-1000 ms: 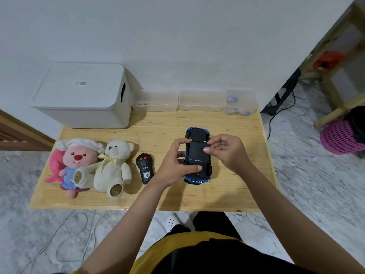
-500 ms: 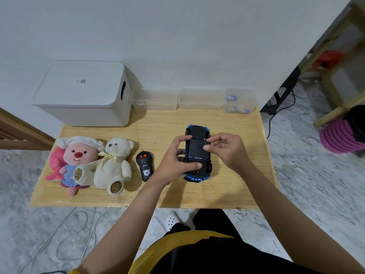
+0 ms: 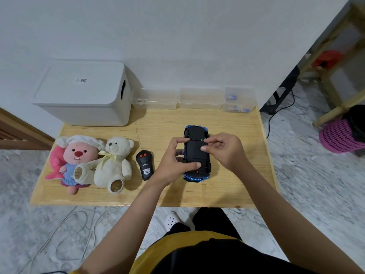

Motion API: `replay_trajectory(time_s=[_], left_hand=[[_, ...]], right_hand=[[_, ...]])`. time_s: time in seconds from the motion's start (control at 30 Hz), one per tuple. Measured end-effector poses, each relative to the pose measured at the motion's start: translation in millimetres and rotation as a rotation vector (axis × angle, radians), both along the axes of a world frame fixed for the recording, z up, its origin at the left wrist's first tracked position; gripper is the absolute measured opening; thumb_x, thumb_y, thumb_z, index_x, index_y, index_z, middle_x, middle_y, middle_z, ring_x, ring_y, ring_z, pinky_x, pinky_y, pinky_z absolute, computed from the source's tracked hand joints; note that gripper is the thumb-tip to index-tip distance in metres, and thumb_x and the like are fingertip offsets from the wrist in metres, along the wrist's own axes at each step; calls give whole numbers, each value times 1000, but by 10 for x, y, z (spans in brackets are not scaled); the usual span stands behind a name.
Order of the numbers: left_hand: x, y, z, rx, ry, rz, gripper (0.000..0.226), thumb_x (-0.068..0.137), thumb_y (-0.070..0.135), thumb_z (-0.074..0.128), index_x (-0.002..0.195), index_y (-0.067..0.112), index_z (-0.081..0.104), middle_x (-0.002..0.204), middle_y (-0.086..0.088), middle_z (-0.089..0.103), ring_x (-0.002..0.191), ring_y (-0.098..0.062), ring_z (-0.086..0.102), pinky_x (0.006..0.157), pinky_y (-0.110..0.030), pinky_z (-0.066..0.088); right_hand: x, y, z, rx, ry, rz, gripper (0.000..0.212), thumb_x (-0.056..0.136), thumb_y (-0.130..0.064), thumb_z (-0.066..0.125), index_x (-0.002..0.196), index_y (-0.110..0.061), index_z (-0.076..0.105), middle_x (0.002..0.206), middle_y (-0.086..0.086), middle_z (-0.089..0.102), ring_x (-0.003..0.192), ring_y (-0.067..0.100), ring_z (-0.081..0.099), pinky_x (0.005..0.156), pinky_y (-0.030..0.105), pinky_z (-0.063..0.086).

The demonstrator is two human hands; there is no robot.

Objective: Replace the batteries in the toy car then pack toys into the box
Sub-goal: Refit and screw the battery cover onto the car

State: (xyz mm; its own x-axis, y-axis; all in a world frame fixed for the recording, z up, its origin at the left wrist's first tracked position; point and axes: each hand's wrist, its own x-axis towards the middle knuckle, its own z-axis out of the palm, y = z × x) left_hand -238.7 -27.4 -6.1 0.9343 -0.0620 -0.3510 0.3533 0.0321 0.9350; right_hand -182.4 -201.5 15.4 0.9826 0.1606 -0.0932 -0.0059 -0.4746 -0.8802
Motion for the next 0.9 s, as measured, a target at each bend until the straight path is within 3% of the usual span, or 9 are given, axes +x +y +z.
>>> replay_trajectory(time_s=[0.1,0.27,0.37,0.53,0.67,0.9], left_hand=[[-3,3,-13,1,5,21,60,71,10,81,116,32,47,112,-16,58,93,-33,65,75,-43,59],[4,-25,47,18,-37,77,27,92,17,61,108,35,50,103,-12,59,80,-26,65,69,-46,58],[9,-40,82,20,-57,76,29,94,16,57,110,40,50,105,-12,59,83,-25,65,69,-42,59],[23,-31,101,10,-100,56,40,97,13,52,123,43,50,115,-13,57,90,-25,62,72,-36,59],[39,-28,107,-2,-108,47,46,97,10,50,121,50,51,118,-9,58,95,-27,61,74,-36,58],[39,-3,109,1,-121,59,41,96,8,52,126,36,53,114,-12,59,81,-13,62,71,-31,57]], right_hand=[[-11,23,7,-41,-12,19,25,72,-14,80,95,-7,73,81,-3,64,66,5,59,66,12,50],[-49,45,53,-100,-83,46,25,74,-15,78,97,-8,72,84,-2,62,73,10,61,71,19,50],[-63,61,79,-121,-138,64,26,76,-16,77,100,-7,71,91,2,62,80,15,64,79,25,51],[-69,80,111,-163,-219,87,26,79,-19,74,103,-9,71,90,-2,56,78,4,57,74,5,40],[-74,86,101,-205,-289,114,26,79,-16,74,103,-5,71,87,2,56,75,9,57,74,4,39],[-56,91,82,-169,-212,89,24,76,-18,76,98,-8,70,94,0,56,78,4,53,71,1,38]])
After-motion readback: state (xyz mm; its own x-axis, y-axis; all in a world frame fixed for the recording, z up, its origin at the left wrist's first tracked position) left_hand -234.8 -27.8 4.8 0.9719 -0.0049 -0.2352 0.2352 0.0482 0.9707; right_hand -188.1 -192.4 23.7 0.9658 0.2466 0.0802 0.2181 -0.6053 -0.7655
